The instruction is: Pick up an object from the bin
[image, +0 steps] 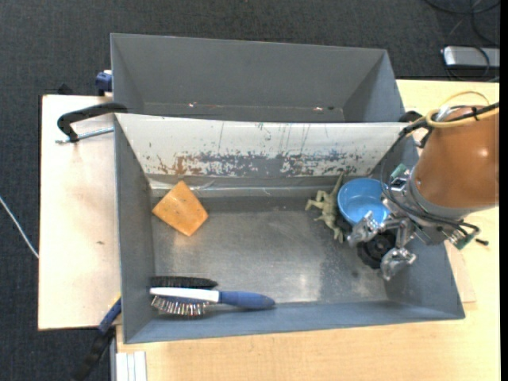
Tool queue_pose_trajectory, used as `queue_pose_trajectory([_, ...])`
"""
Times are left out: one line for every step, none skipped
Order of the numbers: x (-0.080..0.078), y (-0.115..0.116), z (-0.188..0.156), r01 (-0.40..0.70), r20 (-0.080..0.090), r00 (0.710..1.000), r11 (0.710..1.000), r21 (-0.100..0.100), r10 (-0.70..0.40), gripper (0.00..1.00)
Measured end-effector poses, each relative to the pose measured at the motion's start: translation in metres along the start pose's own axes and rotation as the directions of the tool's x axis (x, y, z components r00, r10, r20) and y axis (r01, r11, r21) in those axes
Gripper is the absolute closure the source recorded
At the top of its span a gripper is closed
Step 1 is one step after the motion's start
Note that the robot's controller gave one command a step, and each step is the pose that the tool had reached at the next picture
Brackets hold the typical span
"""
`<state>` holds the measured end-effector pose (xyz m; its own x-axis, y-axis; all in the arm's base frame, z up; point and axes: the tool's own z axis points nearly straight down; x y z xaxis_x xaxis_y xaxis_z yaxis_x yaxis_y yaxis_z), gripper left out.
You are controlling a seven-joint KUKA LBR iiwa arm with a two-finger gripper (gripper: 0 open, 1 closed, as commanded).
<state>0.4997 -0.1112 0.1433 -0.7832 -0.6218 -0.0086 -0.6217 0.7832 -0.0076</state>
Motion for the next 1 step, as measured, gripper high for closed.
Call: queue_pose_trajectory([-0.0017,-0.0004,-0.0116,-0.002,-0.003,1.000,1.000,-0.004,0.002,1.00])
